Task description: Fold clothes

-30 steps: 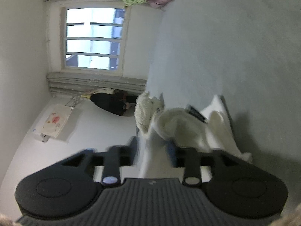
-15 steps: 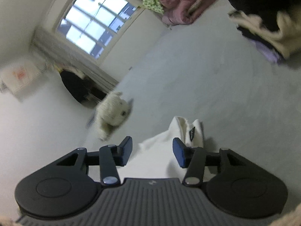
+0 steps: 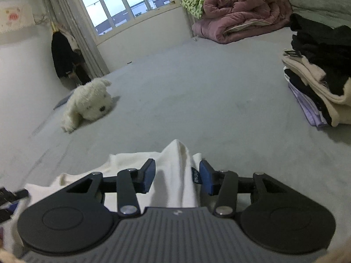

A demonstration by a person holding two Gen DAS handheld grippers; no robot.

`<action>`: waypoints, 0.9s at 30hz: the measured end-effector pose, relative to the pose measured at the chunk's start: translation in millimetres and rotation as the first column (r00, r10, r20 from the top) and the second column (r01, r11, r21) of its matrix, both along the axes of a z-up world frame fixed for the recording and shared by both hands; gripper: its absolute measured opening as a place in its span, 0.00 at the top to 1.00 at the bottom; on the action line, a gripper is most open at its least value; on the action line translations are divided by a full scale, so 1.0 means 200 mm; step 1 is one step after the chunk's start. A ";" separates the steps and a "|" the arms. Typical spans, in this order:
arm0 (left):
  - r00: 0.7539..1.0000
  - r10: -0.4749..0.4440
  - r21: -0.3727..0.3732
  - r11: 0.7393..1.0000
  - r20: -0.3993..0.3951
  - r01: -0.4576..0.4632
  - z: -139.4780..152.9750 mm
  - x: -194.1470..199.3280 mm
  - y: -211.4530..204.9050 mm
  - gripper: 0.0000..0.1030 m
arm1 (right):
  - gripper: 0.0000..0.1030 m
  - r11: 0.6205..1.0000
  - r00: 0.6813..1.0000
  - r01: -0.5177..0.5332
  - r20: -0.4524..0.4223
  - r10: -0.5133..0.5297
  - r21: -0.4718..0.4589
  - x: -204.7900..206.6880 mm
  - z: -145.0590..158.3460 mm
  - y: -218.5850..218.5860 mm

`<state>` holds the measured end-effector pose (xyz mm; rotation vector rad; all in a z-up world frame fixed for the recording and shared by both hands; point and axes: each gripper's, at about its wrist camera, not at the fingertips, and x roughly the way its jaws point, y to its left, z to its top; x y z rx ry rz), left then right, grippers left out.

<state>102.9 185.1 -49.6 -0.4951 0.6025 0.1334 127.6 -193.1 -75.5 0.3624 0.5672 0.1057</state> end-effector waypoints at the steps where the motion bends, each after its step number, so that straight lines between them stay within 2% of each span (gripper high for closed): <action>1: 1.000 0.004 0.003 1.000 0.003 -0.004 -0.01 0.00 0.00 0.63 | 0.63 1.000 1.000 0.000 -0.004 0.000 -0.011 0.02 -0.02 0.00; 3: 1.000 0.008 -0.013 1.000 0.013 -0.008 -0.05 -0.01 0.00 0.76 | 0.72 1.000 1.000 -0.002 0.003 0.002 -0.024 0.04 -0.04 0.01; 4: 1.000 0.010 -0.031 0.999 0.021 -0.009 -0.08 -0.01 0.01 0.83 | 0.81 0.999 1.000 -0.002 0.014 0.002 -0.033 0.04 -0.05 0.02; 7: 0.998 0.047 -0.057 0.997 0.040 -0.045 -0.11 -0.01 -0.01 0.88 | 0.86 0.997 0.998 -0.003 0.055 0.007 -0.074 0.03 -0.05 0.04; 10: 0.996 0.045 0.018 0.999 0.081 -0.047 -0.08 -0.02 -0.07 0.89 | 0.86 0.993 0.993 0.003 0.117 0.010 -0.114 0.00 -0.03 0.06; 15: 0.990 0.065 0.060 0.996 0.124 -0.073 -0.08 -0.02 -0.10 0.89 | 0.87 0.986 0.979 0.032 0.202 0.001 -0.161 0.00 -0.01 0.10; 19: 0.993 0.055 0.102 0.993 0.107 -0.066 -0.11 0.01 -0.11 0.89 | 0.87 0.986 0.988 0.036 0.154 -0.011 -0.163 0.05 -0.07 0.08; 22: 0.997 0.047 0.102 0.993 0.062 -0.053 -0.14 0.03 -0.10 0.88 | 0.86 0.990 0.997 0.025 0.074 -0.014 -0.140 0.10 -0.10 0.05; 24: 0.997 0.050 0.096 0.994 0.051 -0.055 -0.14 0.04 -0.09 0.87 | 0.86 0.991 0.998 0.024 0.059 -0.016 -0.135 0.10 -0.10 0.05; 27: 0.997 0.071 0.099 0.992 0.027 -0.073 -0.12 0.03 -0.09 0.77 | 0.82 0.987 0.999 0.027 0.044 -0.020 -0.161 0.08 -0.08 0.07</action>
